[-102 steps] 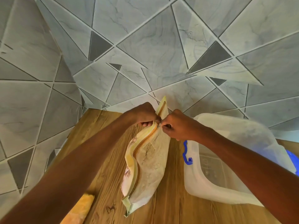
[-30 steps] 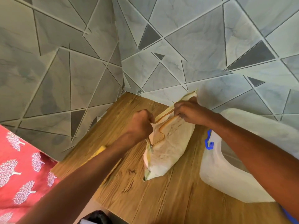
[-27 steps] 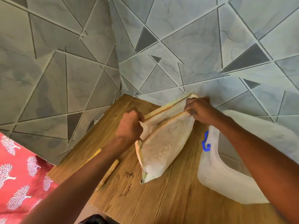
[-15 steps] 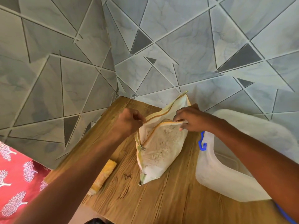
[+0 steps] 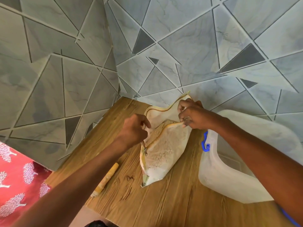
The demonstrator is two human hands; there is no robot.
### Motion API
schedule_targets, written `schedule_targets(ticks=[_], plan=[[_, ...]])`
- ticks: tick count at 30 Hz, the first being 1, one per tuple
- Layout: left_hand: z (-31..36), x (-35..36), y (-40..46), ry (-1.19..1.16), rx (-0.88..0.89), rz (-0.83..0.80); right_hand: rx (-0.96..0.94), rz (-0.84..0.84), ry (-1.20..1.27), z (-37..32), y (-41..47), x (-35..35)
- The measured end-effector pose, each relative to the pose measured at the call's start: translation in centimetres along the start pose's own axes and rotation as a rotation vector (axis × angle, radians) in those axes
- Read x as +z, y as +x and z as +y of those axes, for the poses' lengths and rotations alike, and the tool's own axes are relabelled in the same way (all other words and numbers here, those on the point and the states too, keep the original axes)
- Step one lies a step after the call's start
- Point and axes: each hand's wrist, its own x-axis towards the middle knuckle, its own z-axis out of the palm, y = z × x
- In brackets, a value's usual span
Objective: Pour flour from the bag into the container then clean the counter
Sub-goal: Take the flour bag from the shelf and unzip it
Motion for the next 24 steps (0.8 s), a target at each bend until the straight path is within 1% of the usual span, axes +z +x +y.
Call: schedule_targets(ticks=[4, 7, 9, 12, 15, 17, 19, 21, 24], plan=[[0.2, 0.4, -1.0, 0.049, 0.076, -0.084, -0.076, 0.026, -0.133, -1.5, 0.8, 0.6], [0.1, 0.4, -1.4, 0.092, 0.178, -0.151, -0.094, 0.015, -0.157, -2.3, 1.7, 0.5], [-0.2, 0.5, -1.6, 0.09, 0.183, -0.164, -0.079, 0.001, -0.169, -2.4, 2.3, 0.3], [-0.4, 0.6, -2.4, 0.024, 0.107, -0.131, -0.068, 0.022, -0.152, -2.0, 2.7, 0.3], [0.1, 1.0, -3.7, -0.033, 0.068, -0.146, -0.08, 0.035, -0.132, -1.5, 2.7, 0.7], [0.6, 1.4, -4.3, 0.106, 0.097, -0.104, -0.084, 0.027, -0.12, -1.6, 2.7, 0.9], [0.8, 2.0, -4.8, 0.233, 0.148, -0.026, -0.091, 0.016, -0.1, -2.0, 2.7, 0.9], [0.8, 2.5, -5.2, 0.213, 0.17, 0.037, -0.134, -0.014, -0.104, -2.7, 2.8, 1.0], [0.5, 3.1, -5.6, 0.148, 0.216, 0.05, -0.236, -0.028, -0.142, -4.1, 3.0, 1.8]])
